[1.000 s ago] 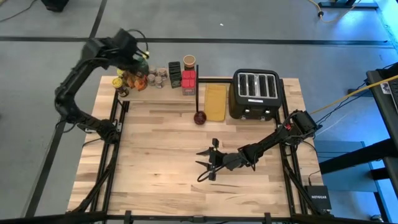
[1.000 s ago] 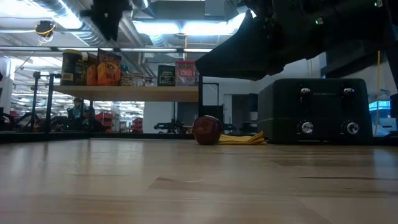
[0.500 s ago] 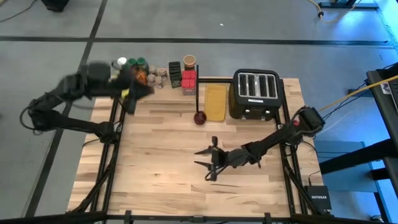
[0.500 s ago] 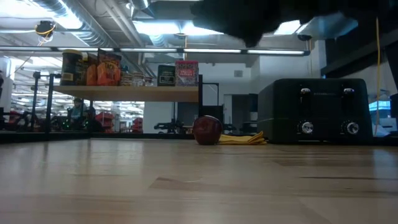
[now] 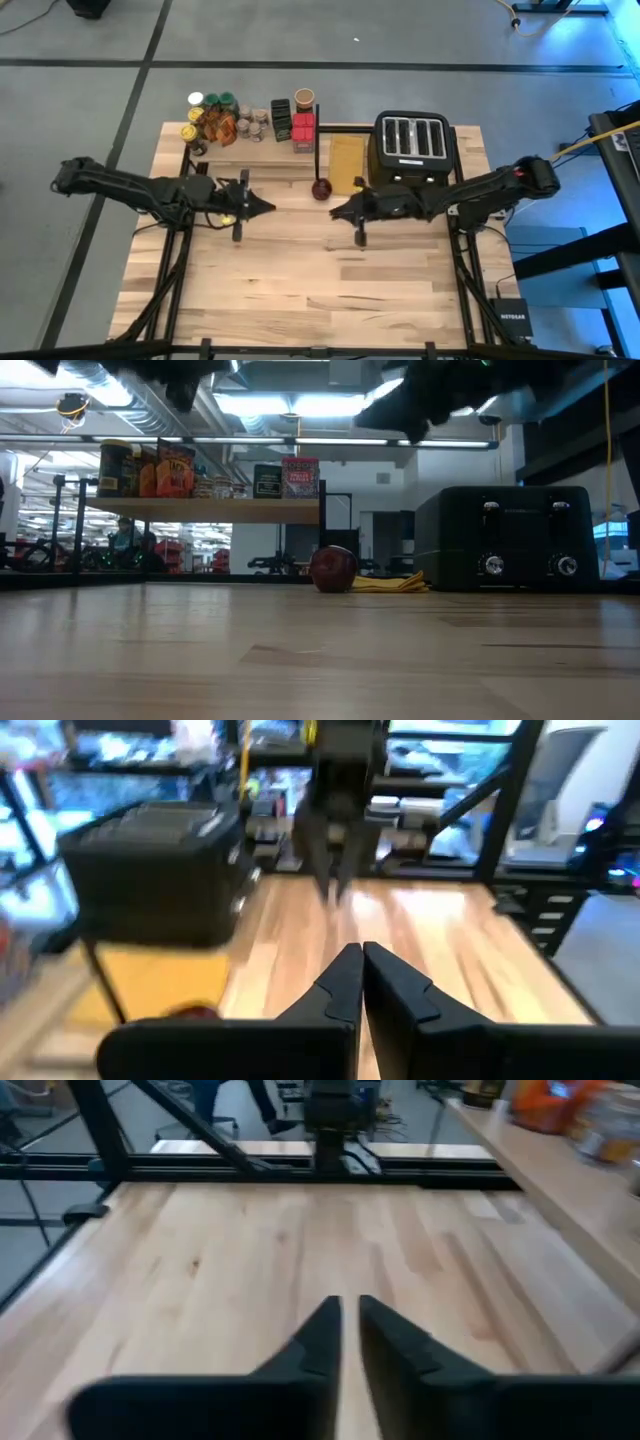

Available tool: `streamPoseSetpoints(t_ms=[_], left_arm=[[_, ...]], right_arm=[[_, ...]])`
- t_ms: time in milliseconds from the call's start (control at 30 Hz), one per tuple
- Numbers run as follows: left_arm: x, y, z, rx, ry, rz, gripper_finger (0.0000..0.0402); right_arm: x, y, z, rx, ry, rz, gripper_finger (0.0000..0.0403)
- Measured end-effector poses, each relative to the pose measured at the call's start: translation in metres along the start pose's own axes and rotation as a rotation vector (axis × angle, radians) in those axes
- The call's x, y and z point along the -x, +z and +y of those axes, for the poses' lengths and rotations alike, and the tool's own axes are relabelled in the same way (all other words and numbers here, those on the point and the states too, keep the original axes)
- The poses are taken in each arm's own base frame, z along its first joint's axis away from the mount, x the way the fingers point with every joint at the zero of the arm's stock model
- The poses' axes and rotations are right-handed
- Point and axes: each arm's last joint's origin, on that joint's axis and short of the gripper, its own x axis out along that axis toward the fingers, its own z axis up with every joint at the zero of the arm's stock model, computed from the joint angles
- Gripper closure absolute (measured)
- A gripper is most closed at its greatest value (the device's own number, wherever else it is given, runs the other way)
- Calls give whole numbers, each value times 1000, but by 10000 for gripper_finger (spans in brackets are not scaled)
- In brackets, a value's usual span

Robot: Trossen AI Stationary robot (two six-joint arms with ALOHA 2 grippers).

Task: Shelf spices
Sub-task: Return to Home Position

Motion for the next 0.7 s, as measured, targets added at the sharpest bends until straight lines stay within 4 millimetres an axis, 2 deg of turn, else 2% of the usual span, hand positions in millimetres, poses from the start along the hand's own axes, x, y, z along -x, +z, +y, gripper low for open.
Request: streamPoseSetpoints(t_ms=[67, 133, 300, 400, 567, 700], left_arm=[[0, -14, 1, 13, 22, 1, 399], [1, -22, 3, 21, 27, -37, 400], [3, -46, 4, -6, 19, -44, 398], [4, -55, 5, -26, 26, -20, 400], [4, -59, 6, -2, 68, -8, 394], [3, -61, 5, 56, 62, 9, 392]], right_arm=[[14, -9, -8, -11, -11, -7, 386], [29, -22, -12, -32, -18, -33, 395], [65, -65, -15, -111, -8, -132, 372], [84, -82, -17, -140, -2, -195, 369], [102, -92, -19, -172, -13, -222, 368], [108, -97, -18, -105, 7, -169, 368]])
